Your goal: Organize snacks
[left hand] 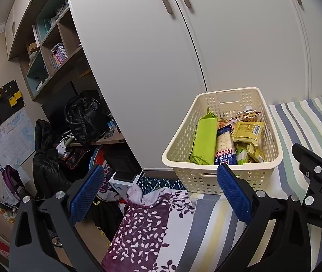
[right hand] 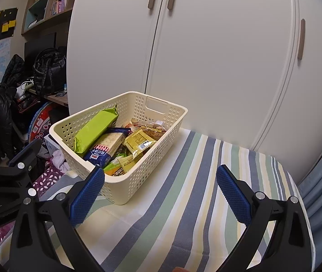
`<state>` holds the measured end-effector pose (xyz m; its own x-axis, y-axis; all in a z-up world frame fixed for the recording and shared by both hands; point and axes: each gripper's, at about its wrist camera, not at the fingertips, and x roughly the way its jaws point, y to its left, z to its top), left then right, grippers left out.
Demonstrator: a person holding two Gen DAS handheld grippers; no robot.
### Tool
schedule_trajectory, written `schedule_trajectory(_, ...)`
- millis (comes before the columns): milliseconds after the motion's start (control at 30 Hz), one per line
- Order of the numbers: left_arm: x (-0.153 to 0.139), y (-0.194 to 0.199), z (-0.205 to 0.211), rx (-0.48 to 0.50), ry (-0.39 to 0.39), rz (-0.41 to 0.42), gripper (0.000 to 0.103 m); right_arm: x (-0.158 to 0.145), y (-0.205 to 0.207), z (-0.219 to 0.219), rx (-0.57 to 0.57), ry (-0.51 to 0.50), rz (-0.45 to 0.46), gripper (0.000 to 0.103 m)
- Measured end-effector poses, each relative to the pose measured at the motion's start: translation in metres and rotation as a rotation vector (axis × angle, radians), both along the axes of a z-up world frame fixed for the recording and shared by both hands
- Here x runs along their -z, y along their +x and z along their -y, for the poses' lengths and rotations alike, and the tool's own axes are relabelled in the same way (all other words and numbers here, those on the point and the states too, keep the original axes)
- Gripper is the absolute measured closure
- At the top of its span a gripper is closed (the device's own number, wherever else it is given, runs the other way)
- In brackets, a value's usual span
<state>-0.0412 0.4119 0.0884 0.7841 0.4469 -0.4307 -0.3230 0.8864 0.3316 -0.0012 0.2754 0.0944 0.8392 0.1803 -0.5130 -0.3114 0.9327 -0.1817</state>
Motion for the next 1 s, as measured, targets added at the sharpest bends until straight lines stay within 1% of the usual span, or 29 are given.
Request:
schedule_trajectory(267, 0.0018, 0.0023, -0.0009, -0.007, 0.007, -0.004, 0.002, 0.0029, 0.0005, -0.0049, -0.003, -0.040, 0.004, 0.005)
schedule_trajectory(1000, 0.0046, 0.0039, 0.0019, 0.005, 0.018, -0.011, 0.002, 0.0064, -0.0002, -0.0088, -0.018, -0.061, 0.005, 0.005)
